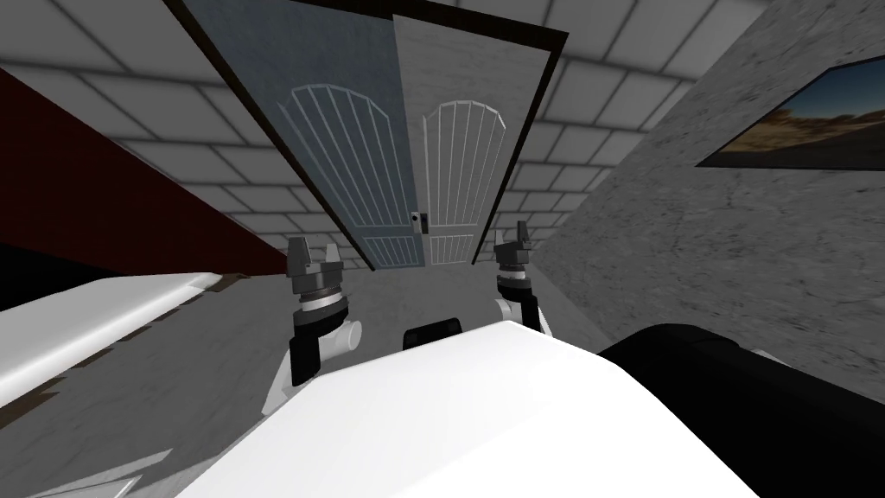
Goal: Pull the door open
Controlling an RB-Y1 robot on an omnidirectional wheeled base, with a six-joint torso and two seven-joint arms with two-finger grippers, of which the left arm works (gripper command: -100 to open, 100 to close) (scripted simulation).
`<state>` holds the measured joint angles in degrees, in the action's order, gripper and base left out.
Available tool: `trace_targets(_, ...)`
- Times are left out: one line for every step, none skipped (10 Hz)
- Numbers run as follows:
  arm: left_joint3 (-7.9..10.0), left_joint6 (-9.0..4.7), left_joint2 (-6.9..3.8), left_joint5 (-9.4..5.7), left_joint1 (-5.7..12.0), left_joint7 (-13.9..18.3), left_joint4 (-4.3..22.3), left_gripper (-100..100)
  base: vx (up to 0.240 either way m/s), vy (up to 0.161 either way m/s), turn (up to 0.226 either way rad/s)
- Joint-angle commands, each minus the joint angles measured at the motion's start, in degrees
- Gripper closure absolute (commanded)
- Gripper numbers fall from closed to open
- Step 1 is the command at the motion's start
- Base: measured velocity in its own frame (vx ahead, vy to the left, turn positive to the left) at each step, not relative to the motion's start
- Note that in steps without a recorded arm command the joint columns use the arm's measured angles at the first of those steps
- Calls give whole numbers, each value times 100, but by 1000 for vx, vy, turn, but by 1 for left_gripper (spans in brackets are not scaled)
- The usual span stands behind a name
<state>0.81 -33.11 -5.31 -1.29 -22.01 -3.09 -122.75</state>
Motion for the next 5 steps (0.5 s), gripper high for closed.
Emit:
trace_targets(39, 54, -57, -33, 65, 55, 198, -100, 107, -16, -48)
trace_targets(54, 86, -85, -48, 112, 81, 325, -100, 100, -25, -58)
trace_targets(70, 119, -114, -64, 162, 109, 459, -100, 95, -29, -63)
trace_targets(87, 152, -143, -80, 212, 137, 593, -100, 104, -25, -68)
trace_targets(103, 185, -172, -96, 262, 165, 727, -100, 104, -34, -65)
